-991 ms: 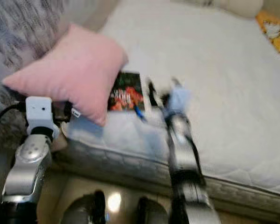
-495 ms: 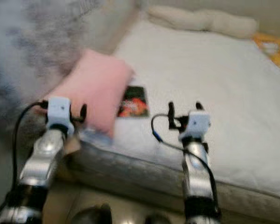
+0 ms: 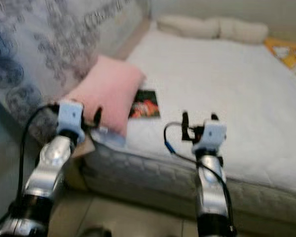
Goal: Clean up the room
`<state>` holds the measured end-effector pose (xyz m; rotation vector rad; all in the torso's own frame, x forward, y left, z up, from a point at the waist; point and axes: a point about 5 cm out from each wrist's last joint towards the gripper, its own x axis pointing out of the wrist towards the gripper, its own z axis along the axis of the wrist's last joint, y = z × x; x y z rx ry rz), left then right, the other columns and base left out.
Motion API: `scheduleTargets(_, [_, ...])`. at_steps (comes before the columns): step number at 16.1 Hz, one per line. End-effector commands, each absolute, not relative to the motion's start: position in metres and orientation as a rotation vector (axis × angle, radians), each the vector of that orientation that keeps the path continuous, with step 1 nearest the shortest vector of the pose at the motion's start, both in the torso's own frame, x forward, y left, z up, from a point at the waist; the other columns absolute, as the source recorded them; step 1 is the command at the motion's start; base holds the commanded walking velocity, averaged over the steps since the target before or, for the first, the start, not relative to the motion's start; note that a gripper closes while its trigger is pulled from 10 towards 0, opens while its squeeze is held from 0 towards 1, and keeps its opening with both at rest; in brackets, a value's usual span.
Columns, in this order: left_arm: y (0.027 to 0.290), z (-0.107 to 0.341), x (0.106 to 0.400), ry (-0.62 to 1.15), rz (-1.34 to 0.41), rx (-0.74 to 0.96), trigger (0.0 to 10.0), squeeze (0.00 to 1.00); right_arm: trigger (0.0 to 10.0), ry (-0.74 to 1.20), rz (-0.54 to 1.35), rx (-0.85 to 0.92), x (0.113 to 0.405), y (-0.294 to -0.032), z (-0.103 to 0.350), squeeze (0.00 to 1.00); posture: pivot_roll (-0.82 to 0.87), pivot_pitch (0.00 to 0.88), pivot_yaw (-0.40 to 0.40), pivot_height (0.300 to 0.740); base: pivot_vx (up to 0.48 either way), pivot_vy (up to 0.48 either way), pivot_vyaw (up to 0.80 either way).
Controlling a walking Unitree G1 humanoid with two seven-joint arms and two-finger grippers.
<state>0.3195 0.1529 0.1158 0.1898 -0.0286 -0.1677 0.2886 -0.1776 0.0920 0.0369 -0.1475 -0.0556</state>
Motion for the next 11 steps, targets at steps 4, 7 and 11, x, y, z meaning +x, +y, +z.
scheduleTargets(4, [0.151,0.132,0.331,-0.09,-0.229,0.175,10.0,0.0,10.0,-0.125,-0.061,0.057,0.289,-0.175,0.09,0.16,-0.02,0.0,0.008,0.736,0.0,0.0,-0.55])
scheduleTargets(7, [0.145,0.125,0.332,-0.065,-0.218,0.163,10.0,0.0,10.0,-0.111,-0.017,0.043,0.29,-0.169,0.088,0.16,-0.03,0.0,0.01,0.736,0.0,-0.109,-0.46])
scheduleTargets(11, [0.142,0.123,0.327,-0.074,-0.148,0.15,10.0,0.0,10.0,-0.102,0.004,0.064,0.296,-0.166,0.089,0.16,-0.02,0.0,0.007,0.736,0.0,-0.48,0.0])
